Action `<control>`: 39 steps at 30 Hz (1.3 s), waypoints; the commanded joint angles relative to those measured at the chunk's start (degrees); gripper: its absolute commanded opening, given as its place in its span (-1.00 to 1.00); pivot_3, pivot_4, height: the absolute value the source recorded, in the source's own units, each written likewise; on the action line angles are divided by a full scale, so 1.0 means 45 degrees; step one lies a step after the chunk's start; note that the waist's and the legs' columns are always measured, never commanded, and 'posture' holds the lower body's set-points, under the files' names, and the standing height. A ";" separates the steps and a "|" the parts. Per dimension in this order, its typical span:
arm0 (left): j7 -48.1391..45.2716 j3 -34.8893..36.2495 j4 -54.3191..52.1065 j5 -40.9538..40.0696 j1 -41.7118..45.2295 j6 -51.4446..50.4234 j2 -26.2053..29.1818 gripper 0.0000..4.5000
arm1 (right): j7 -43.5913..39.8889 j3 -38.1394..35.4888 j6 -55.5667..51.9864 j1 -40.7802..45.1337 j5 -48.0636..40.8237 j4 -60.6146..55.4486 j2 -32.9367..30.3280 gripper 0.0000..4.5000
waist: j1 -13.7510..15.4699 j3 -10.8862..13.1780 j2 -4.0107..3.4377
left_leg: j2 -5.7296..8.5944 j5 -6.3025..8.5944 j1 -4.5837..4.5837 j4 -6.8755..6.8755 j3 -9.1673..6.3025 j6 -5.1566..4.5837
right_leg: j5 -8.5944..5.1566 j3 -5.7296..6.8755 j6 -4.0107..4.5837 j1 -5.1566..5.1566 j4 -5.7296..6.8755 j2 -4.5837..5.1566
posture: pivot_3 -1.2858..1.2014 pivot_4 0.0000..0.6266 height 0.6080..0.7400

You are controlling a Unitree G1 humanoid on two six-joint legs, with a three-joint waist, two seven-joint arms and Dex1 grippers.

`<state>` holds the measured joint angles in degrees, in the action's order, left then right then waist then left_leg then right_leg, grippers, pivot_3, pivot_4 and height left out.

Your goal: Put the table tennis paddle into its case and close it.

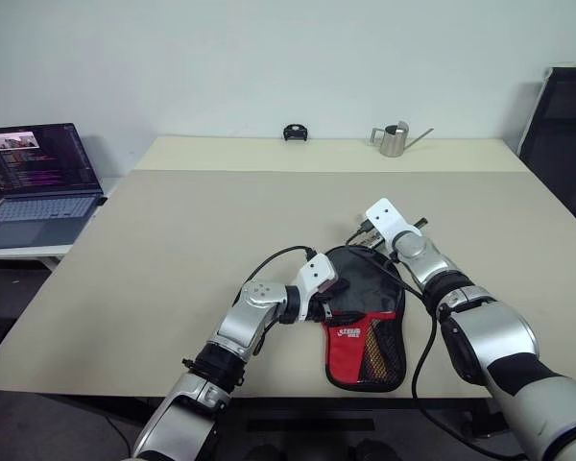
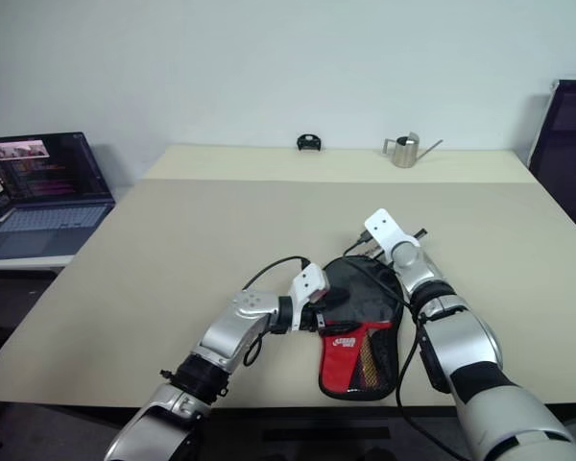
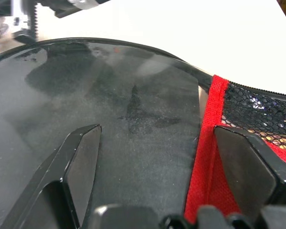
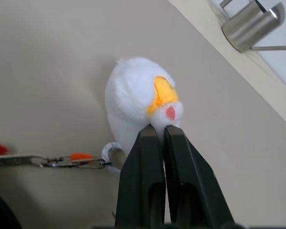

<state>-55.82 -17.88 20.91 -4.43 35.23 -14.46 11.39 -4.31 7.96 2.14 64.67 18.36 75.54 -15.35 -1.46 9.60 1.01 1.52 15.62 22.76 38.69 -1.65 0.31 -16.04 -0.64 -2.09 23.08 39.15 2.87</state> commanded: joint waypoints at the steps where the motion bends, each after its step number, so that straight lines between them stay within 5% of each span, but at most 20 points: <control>1: -0.0114 -0.0256 0.0588 0.0146 -0.0169 -0.0197 0.0006 0.82 | -0.0036 -0.0278 0.0004 -0.0376 -0.0223 -0.0535 -0.0886 -0.99 | 0.0004 -0.0002 -0.0003 | 0.0002 0.0000 0.0000 0.0001 -0.0001 -0.0002 | 0.0001 0.0001 -0.0001 -0.0002 -0.0002 0.0002 | 0.03 -0.52 1.00; 10: -0.0281 -0.0293 0.1097 0.0204 0.0114 0.0044 -0.0162 0.82 | -0.1046 -0.0437 -0.0200 -0.2270 -0.0748 -0.3042 -0.2110 -0.99 | 0.0016 -0.0012 -0.0011 | 0.0011 0.0000 -0.0018 0.0006 -0.0017 -0.0015 | 0.0005 0.0020 -0.0009 -0.0049 -0.0025 0.0008 | 0.03 -0.52 1.00; 19: -0.0418 -0.0286 0.1456 0.0236 0.0299 0.0267 -0.0218 0.82 | -0.1868 -0.2205 -0.3811 -0.4663 -0.2760 -0.8249 -0.2083 -0.99 | -0.0052 -0.0021 -0.0028 | -0.0002 0.0019 -0.0164 -0.0012 -0.0003 -0.0046 | 0.0002 0.0000 -0.0013 -0.0177 -0.0040 0.0000 | 0.03 -0.52 1.00; 24: -0.0449 -0.0293 0.1509 0.0258 0.0324 0.0328 -0.0203 0.82 | -0.1860 -0.2965 -0.4734 -0.4536 -0.3904 -0.9945 -0.1501 -0.43 | -0.0052 -0.0022 -0.0028 | -0.0002 0.0023 -0.0188 -0.0015 0.0002 -0.0052 | 0.0001 -0.0006 -0.0015 -0.0191 -0.0039 -0.0001 | 0.03 -0.52 1.00; 28: -0.0448 -0.0270 0.1475 0.0249 0.0328 0.0311 -0.0181 0.82 | -0.1800 -0.2993 -0.4627 -0.3508 -0.4218 -0.9170 -0.1030 0.19 | -0.0055 -0.0021 -0.0028 | -0.0002 0.0025 -0.0188 -0.0015 0.0004 -0.0056 | 0.0001 -0.0006 -0.0014 -0.0190 -0.0041 -0.0001 | 0.03 -0.52 1.00; 39: -0.0362 0.0005 0.1237 0.0056 0.0352 0.0096 -0.0169 0.82 | -0.1293 -0.3167 -0.2461 -0.0410 -0.4207 -0.3320 -0.0376 0.19 | -0.0048 -0.0021 -0.0028 | 0.0001 0.0026 -0.0192 -0.0059 0.0024 -0.0059 | 0.0002 -0.0020 -0.0013 -0.0182 -0.0065 0.0005 | 0.03 -0.52 1.00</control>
<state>-57.39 -17.30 25.83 -4.42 37.49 -12.62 10.63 -11.01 -5.55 -11.96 59.58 -0.79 57.87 -17.14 -1.67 9.51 0.89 1.53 15.74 21.89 38.40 -1.51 0.05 -16.03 -0.76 -2.15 22.26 38.86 2.90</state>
